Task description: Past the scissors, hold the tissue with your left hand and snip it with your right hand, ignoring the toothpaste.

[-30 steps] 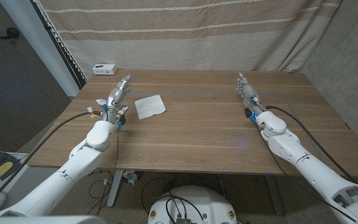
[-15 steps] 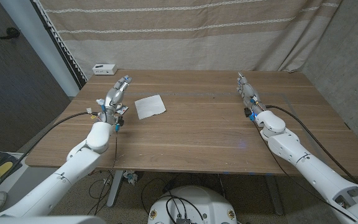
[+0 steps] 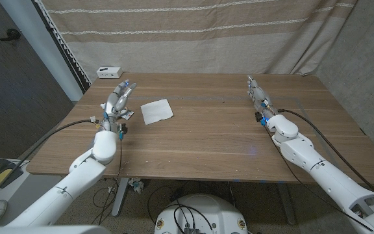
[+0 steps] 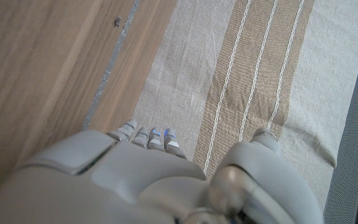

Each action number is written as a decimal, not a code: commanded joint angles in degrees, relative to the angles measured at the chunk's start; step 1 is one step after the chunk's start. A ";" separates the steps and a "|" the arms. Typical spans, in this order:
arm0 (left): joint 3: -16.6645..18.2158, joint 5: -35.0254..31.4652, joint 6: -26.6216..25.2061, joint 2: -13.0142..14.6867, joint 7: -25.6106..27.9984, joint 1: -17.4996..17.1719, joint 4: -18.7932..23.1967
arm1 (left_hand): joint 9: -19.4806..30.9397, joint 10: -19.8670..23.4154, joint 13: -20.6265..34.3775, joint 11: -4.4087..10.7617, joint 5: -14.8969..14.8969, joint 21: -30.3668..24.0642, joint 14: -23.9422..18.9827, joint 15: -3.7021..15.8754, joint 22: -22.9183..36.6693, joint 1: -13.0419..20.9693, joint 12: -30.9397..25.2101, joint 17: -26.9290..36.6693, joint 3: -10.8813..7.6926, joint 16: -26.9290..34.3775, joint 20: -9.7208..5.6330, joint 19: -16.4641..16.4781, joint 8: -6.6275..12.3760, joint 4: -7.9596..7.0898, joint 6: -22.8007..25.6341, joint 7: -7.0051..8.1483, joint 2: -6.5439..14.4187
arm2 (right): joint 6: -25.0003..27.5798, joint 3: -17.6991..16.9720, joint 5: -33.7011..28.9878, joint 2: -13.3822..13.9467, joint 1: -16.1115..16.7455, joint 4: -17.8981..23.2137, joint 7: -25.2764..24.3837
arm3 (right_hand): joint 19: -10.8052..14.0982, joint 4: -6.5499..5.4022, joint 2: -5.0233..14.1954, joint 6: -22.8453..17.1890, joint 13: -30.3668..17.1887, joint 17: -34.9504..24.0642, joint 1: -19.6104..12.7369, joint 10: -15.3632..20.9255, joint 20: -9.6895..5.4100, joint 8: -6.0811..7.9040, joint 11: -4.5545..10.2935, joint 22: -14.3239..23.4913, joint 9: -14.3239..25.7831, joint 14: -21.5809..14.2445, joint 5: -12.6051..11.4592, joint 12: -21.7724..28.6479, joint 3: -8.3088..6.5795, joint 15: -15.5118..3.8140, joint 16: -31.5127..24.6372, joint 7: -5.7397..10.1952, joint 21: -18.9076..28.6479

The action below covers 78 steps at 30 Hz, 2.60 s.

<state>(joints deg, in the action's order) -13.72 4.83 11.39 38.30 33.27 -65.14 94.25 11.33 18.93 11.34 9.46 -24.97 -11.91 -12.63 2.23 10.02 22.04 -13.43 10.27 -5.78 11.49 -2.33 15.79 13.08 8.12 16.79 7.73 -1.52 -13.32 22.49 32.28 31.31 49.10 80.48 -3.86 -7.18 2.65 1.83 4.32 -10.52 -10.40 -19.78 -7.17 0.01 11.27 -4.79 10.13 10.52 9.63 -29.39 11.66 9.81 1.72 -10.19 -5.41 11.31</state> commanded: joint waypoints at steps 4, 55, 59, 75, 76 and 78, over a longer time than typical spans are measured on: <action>1.75 -6.17 -4.83 0.58 6.12 -3.34 3.17 | 0.18 0.18 0.20 0.18 0.72 -0.29 -1.52 9.24 -0.11 5.12 0.15 0.02 -1.37 -0.25 -8.22 2.95 -0.29 1.75 0.74 -0.83 -0.49 | 0.81 0.41 -1.68 0.46 -0.54 0.48 -1.17 | -0.31 0.18 0.22 0.10 -0.26 0.05 -0.68 0.22 0.00 -0.14 0.33 0.17 0.23 2.18 -0.55 0.42 0.23 -0.58 -0.36 0.08 -0.14; 7.68 -5.92 -21.10 0.43 10.06 -11.41 13.20 | 0.55 1.42 0.68 -2.97 3.97 -0.70 -5.56 4.83 0.66 7.74 -0.36 0.90 -0.93 1.05 -3.45 7.25 0.90 -0.05 1.39 -6.37 -2.28 | 0.55 0.72 -2.69 -0.11 -0.39 0.61 -2.45 | -0.15 0.45 0.32 0.01 -0.25 0.07 -1.14 1.74 0.50 -0.03 0.03 0.16 0.23 1.02 -0.99 0.98 0.84 -0.46 -0.56 -0.27 -0.06; 7.89 -5.64 -22.04 0.54 9.77 -11.30 13.24 | 0.69 1.80 0.71 -3.25 4.08 -0.69 -5.73 4.86 0.67 7.87 -0.45 0.92 -0.93 1.03 -3.49 7.33 1.07 -0.03 1.79 -6.20 -2.33 | 0.72 0.58 -2.35 -0.30 -0.11 0.85 -2.73 | -0.11 0.54 0.27 -0.01 -0.25 0.08 -1.28 1.78 0.45 0.00 0.07 0.16 0.23 0.99 -1.04 0.99 0.87 -0.45 -0.54 -0.18 -0.05; 8.91 -4.78 -23.88 0.90 9.90 -12.02 13.07 | 1.17 2.73 1.13 -2.61 4.54 -0.33 -6.58 5.04 0.71 8.07 -0.79 1.24 -0.88 1.24 -3.16 6.68 0.85 -0.16 1.09 -6.27 -2.37 | 1.35 0.24 -2.67 0.01 0.96 2.78 -4.28 | -0.06 0.82 0.17 -0.10 -0.25 0.09 -1.73 1.84 0.42 0.09 0.08 0.15 0.24 0.85 -1.22 0.98 1.03 -0.56 -0.52 -0.12 -0.04; 8.93 -4.78 -23.90 0.86 10.01 -12.11 13.08 | 1.19 2.75 1.15 -2.58 4.56 -0.33 -6.82 5.00 0.71 8.07 -0.80 1.27 -0.88 1.34 -3.14 6.69 0.86 -0.17 1.09 -6.20 -2.36 | 1.27 0.28 -2.70 0.10 0.97 2.77 -4.08 | -0.01 0.83 0.16 -0.09 -0.25 0.09 -1.75 1.84 0.42 0.09 0.11 0.15 0.24 0.84 -1.23 0.98 1.04 -0.59 -0.52 -0.13 -0.02; 9.02 -4.84 -24.22 0.88 10.21 -12.32 13.22 | 1.23 2.91 1.22 -2.53 4.60 -0.30 -6.82 5.01 0.72 8.08 -0.88 1.33 -0.88 1.35 -3.00 6.62 0.82 -0.19 0.98 -6.12 -2.35 | 1.50 0.22 -2.70 0.20 1.17 3.13 -4.33 | 0.13 0.85 0.16 -0.09 -0.25 0.09 -1.79 1.85 0.38 0.10 0.09 0.15 0.24 0.83 -1.25 0.97 1.06 -0.56 -0.51 -0.15 0.03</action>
<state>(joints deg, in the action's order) -5.20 -0.24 -11.57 39.15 42.84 -76.77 107.30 12.41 21.36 12.40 6.84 -20.54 -12.14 -18.85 2.36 10.54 29.44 -14.00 11.35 -6.45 12.38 -2.48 22.80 13.64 7.98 17.99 1.64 -3.88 -12.51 23.01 29.64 31.18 49.47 82.28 -7.33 -6.95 3.31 1.83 4.11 -10.51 -10.13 -20.85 -5.53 0.21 11.27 -5.02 10.15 10.51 9.95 -30.12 12.33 10.49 1.42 -10.41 -5.63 11.31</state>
